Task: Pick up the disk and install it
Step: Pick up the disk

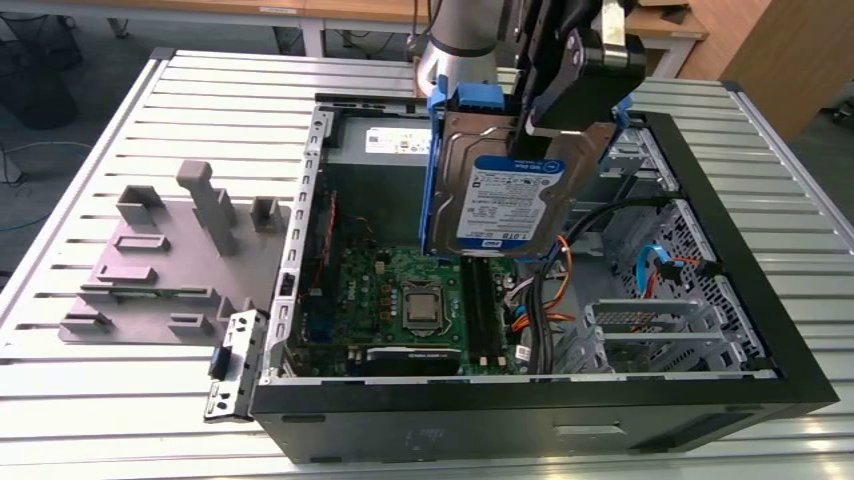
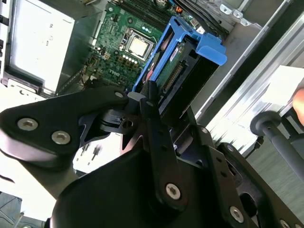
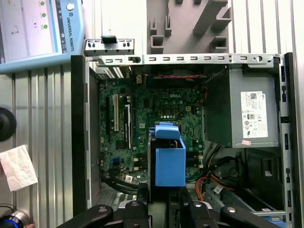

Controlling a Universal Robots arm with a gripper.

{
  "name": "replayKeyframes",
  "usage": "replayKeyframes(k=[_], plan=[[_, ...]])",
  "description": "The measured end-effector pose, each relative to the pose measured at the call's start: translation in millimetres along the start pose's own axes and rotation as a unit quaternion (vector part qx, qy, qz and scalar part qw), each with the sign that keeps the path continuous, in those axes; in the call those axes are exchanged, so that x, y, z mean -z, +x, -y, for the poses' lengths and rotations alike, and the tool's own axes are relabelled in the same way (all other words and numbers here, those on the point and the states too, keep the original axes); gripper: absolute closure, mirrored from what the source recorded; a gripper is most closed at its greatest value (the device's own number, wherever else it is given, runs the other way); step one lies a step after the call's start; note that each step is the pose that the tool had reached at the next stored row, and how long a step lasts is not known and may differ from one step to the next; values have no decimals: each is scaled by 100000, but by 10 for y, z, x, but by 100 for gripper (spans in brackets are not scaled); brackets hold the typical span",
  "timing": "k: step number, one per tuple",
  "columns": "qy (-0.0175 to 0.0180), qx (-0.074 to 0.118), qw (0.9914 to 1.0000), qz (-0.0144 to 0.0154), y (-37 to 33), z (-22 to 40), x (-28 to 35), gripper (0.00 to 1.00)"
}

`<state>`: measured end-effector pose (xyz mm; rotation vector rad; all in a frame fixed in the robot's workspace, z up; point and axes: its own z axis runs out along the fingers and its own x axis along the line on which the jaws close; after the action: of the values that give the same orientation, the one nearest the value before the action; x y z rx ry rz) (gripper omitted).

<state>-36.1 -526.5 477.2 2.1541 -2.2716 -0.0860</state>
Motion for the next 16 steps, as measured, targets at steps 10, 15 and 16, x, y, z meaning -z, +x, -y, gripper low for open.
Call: replayKeyframes(k=[10,15,16], plan=[[0,3,100000,-1,30,3,-2,65],[-1,5,100000,-2,48,4,-3,65],[0,6,100000,-1,48,4,-3,65]])
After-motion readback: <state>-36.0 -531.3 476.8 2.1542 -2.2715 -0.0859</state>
